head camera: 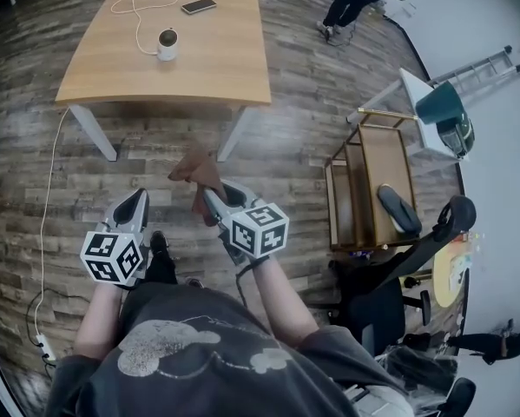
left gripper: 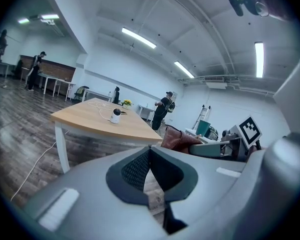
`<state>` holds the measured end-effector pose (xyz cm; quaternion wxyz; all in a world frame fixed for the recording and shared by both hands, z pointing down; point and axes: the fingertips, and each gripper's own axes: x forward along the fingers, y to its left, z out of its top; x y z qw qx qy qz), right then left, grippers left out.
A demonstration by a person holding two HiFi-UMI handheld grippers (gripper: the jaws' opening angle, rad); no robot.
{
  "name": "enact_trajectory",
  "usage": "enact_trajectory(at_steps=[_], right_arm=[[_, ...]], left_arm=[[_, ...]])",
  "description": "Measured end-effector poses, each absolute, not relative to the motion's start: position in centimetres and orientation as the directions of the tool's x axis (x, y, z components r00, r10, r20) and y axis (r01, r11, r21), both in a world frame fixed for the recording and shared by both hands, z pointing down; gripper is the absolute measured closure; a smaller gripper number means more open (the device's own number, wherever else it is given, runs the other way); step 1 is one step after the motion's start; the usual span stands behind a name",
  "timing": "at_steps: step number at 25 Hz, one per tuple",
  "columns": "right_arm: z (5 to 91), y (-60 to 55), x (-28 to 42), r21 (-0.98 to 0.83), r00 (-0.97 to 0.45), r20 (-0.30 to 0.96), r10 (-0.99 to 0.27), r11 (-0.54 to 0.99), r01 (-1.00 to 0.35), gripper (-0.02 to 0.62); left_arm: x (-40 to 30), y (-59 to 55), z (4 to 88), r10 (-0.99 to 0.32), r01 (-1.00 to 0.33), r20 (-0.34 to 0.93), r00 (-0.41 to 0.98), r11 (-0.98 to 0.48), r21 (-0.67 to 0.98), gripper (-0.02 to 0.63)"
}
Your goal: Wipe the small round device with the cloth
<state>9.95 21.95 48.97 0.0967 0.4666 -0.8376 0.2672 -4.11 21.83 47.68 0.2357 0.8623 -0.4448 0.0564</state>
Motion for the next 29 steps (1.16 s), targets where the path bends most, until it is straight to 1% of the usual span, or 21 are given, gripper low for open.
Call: enact_trajectory(at_steps=[15, 21, 29], right_arm=[[50.4, 32.0, 11.3, -0.331, -0.553, 0.447, -0.703, 0.444, -0.833, 0.520], [51.0, 33.7, 12.5, -0.326, -0.543, 0.460, -0.702, 0.436, -0.839, 0.520], [51.1, 34.7, 12.3, -0.353, -0.545, 0.443, -0.712, 0.420, -0.836, 0.520]], left_arm=[[-2.8, 31.5, 48.4, -0.740, -0.794, 0.306, 0.599, -0.498, 0.350, 0.588], [-2.6, 33.6, 48.7, -0.738, -0.797, 0.317, 0.596, -0.497, 0.343, 0.588], [-2.7, 34.3, 48.2, -0.748, -0.802, 0.308, 0.588, -0.490, 0.341, 0.588]])
